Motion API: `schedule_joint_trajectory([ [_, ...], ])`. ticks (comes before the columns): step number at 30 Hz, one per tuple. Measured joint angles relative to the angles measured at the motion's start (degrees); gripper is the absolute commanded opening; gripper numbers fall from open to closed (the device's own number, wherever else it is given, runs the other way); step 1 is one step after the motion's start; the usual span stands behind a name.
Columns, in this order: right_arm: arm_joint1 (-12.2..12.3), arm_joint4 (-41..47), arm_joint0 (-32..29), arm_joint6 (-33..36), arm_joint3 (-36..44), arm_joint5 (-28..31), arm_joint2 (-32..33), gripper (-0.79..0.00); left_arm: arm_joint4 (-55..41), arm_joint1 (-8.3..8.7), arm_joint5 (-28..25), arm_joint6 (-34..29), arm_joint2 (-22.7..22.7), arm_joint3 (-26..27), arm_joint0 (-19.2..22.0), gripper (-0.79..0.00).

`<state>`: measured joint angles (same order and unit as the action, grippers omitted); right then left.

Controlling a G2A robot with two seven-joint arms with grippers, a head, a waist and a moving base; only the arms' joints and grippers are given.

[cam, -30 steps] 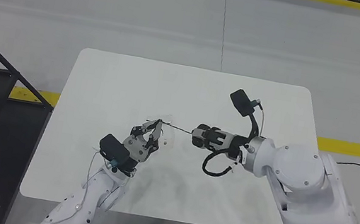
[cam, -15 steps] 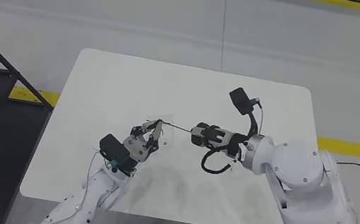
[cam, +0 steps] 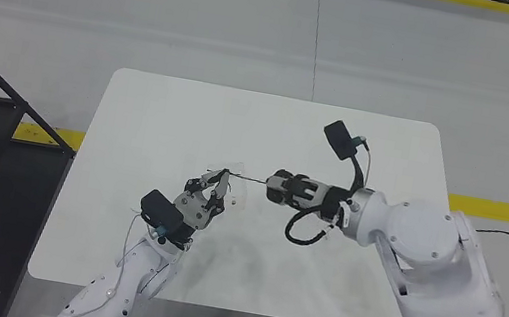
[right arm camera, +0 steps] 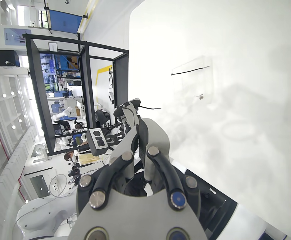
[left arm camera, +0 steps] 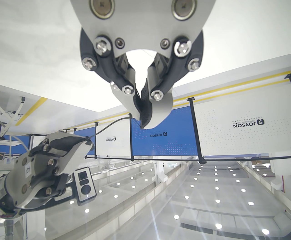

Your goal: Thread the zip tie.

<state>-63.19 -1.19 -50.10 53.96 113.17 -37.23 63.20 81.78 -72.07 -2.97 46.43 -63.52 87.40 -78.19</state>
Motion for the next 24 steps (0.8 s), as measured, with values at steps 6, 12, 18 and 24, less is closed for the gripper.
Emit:
schedule_joint_trajectory([
  [6,-0.05,2.74,-0.53,-1.48,-0.05,1.83,0.78,-0.785,0.0,0.0,0.0,0.0,0.0,0.0,0.0,-0.785],
  [12,0.01,5.3,-1.45,-2.64,0.05,3.9,1.88,-0.785,0.0,0.0,0.0,0.0,0.0,0.0,0.0,-0.785],
  [18,0.11,6.62,-1.8,-3.12,-0.04,4.74,2.34,-0.785,0.0,0.0,0.0,0.0,0.0,0.0,0.0,-0.785],
  [24,0.11,8.04,-1.76,-3.74,-0.48,5.63,2.43,-0.785,0.0,0.0,0.0,0.0,0.0,0.0,0.0,-0.785],
])
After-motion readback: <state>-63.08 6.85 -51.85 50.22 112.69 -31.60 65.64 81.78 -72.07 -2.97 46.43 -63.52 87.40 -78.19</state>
